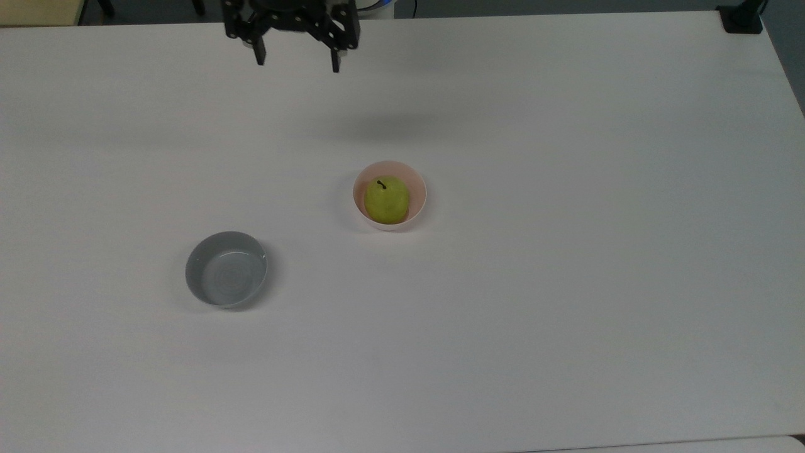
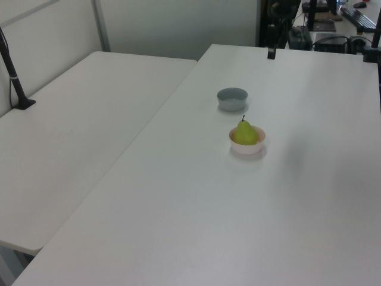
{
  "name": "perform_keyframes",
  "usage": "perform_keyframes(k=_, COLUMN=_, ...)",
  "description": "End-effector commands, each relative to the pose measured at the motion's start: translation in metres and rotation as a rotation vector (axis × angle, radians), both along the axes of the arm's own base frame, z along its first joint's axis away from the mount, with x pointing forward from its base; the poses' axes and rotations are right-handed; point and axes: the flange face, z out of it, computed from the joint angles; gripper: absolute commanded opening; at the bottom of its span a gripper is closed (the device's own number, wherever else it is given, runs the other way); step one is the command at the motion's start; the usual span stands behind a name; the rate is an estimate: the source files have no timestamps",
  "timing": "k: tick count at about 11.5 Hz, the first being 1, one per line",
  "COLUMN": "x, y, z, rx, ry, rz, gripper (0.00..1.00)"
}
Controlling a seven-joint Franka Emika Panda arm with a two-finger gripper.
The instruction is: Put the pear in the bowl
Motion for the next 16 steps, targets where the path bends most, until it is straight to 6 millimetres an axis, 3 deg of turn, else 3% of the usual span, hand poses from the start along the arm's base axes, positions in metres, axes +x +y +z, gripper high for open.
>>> perform_keyframes(k=1, x=-0.008, y=-0.031, z=0.018, rx=0.038, ry=-0.021, rz=0.108, gripper=1.0)
perform_keyframes(k=5, x=-0.009, y=-0.031, z=0.021, rx=0.036, ry=-0.02, rz=0.103, gripper=1.0)
perform_keyframes(k=8, x=-0.021, y=-0.035, z=0.045, rx=0.042, ry=-0.039, rz=0.069, gripper=1.0)
perform_keyframes(k=16, x=-0.02, y=-0.035, z=0.043, rx=0.044, ry=-0.039, rz=0.064, gripper=1.0)
